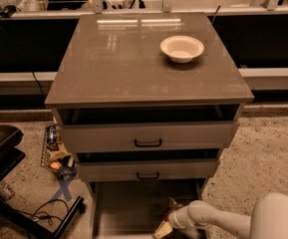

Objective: Place apple into bottom drawer

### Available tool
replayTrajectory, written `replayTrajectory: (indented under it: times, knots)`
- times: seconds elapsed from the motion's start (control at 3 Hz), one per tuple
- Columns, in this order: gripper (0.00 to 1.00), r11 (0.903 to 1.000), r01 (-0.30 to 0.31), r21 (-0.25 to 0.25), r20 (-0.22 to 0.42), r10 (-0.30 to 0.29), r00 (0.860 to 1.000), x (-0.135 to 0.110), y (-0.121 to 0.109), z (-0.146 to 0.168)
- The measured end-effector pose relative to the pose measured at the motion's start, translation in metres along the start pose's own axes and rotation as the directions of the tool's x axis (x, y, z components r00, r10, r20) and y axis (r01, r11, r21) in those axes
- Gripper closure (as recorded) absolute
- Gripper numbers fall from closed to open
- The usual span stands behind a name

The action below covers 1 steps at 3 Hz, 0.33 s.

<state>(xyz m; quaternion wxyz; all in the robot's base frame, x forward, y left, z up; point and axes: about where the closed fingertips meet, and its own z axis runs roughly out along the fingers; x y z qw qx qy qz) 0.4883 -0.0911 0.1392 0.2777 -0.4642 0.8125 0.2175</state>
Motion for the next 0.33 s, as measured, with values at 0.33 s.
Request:
replayTrajectory:
  times: [0.33]
  knots:
    - [0.00,1.0000,0.000,0.000,0.000,0.000,1.000,0.0000,0.0001,0.0001]
